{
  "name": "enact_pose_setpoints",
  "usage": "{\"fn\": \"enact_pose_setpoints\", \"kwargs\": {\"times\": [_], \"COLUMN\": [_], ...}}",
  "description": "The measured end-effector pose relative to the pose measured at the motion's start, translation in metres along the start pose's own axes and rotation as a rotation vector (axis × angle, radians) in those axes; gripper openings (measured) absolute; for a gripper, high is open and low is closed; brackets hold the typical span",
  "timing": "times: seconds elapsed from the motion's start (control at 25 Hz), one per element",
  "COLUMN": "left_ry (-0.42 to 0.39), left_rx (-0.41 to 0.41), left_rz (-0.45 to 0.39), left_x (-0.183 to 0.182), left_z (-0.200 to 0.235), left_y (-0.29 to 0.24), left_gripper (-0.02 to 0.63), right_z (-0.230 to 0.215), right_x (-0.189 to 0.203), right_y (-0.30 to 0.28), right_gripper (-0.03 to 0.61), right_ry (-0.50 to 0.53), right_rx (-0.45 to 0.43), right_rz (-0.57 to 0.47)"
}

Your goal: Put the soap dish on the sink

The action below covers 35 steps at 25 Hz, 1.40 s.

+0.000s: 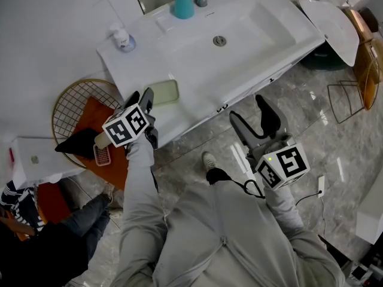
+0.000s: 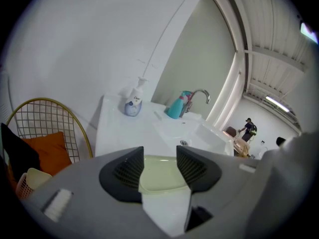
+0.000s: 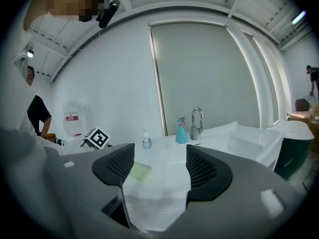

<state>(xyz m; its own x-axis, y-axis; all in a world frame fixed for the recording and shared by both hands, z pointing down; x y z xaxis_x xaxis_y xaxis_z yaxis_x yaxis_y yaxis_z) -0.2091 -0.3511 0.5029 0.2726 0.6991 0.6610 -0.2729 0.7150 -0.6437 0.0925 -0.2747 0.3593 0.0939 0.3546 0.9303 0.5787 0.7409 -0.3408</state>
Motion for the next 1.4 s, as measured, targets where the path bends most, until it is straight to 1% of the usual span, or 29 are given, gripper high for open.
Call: {"fn": "enact_pose_setpoints", "kwargs": {"times": [0.24, 0.36, 0.48, 0.6, 0.96, 1.2, 1.4], "left_ry": [-0.047, -0.074, -0.079, -0.087, -0.148, -0.185, -0.236], "left_rx": [0.012, 0.020, 0.031, 0.035, 0.003, -0.014, -0.039], "left_rz": [-0.075, -0.129, -0.176, -0.212, -0.307, -0.347, -0.372], "left_x": [-0.013, -0.020, -0.023, -0.022, -0.017, -0.004, 0.006], "left_z": [-0.011, -0.018, -0.023, -0.027, -0.038, -0.046, -0.053], "left_y": [0.031, 0.055, 0.078, 0.099, 0.156, 0.185, 0.205], "left_gripper": [0.233, 0.235, 0.235, 0.235, 0.235, 0.235, 0.235], "right_z": [0.010, 0.015, 0.022, 0.028, 0.048, 0.060, 0.072], "right_x": [-0.003, -0.006, -0.008, -0.009, -0.014, -0.014, -0.016], "right_y": [-0.001, -0.002, -0.002, -0.002, -0.001, 0.000, 0.001], "right_gripper": [0.314, 0.314, 0.314, 0.314, 0.314, 0.314, 0.314], "right_ry": [0.011, 0.018, 0.024, 0.032, 0.045, 0.053, 0.069], "right_rx": [-0.011, -0.015, -0.019, -0.024, -0.036, -0.046, -0.046], "right_rz": [-0.008, -0.014, -0.021, -0.026, -0.043, -0.066, -0.069]}}
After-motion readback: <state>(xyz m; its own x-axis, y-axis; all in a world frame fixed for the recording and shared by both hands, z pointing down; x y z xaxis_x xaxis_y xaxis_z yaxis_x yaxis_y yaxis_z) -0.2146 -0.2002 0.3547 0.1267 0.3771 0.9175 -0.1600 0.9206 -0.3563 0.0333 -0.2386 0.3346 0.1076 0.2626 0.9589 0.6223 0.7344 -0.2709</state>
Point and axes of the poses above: the fingertips, and each gripper's own axes: y backward along the fingers, z to its left, x out of its underside, the point moved 2 cm from there along y, backward along the fingers, and after that the axes turned 11 degrees about z, right-handed, at the moved point
